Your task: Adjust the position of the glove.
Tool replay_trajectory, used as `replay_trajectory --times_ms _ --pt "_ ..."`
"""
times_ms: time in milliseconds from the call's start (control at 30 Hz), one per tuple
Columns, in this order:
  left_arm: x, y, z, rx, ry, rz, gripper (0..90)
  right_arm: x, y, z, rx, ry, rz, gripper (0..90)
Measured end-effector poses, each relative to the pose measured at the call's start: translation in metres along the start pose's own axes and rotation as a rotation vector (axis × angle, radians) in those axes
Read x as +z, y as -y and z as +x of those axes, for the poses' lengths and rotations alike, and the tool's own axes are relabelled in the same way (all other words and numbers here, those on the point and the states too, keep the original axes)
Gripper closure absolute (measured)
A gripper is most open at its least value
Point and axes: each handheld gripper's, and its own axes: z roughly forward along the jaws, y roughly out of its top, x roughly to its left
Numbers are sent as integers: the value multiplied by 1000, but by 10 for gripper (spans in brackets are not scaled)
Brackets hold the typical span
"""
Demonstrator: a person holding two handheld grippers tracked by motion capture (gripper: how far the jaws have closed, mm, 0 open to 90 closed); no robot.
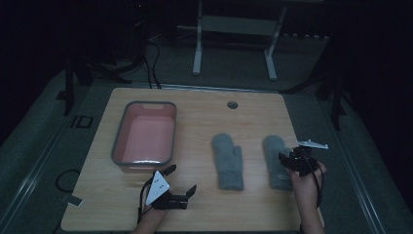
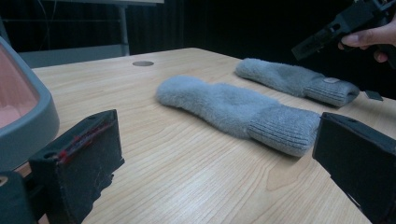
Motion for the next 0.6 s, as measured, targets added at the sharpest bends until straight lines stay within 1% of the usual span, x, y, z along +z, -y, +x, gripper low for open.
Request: replay_trajectory --times_ms 33,67,100,200,267,300,367,400,467,533,600 --pt "0 0 0 -1 -1 0 17 1 1 -3 22 -8 7 484" --pt "0 0 0 -2 -1 0 17 2 3 -4 33 -5 19 469" --pt "0 0 0 -1 -2 0 17 4 5 -5 42 -2 18 469" --pt "0 0 0 -1 -3 0 17 12 11 -5 55 -5 31 459" --pt "0 0 0 -5 -4 -1 17 18 14 -6 73 -5 41 424" --pt "0 0 0 -7 -3 -1 17 22 16 -7 87 -11 51 428" --pt "0 0 1 -7 -2 -1 17 29 21 -9 86 -7 78 432" --pt "0 0 0 -7 -2 0 17 31 23 -8 73 -11 78 448" --pt "0 0 0 -5 -2 2 17 33 26 -6 50 5 68 497" --pt "0 0 0 -5 -1 2 17 33 28 -3 47 3 58 604" --pt "0 0 0 -2 -2 1 17 34 31 -1 34 9 32 718"
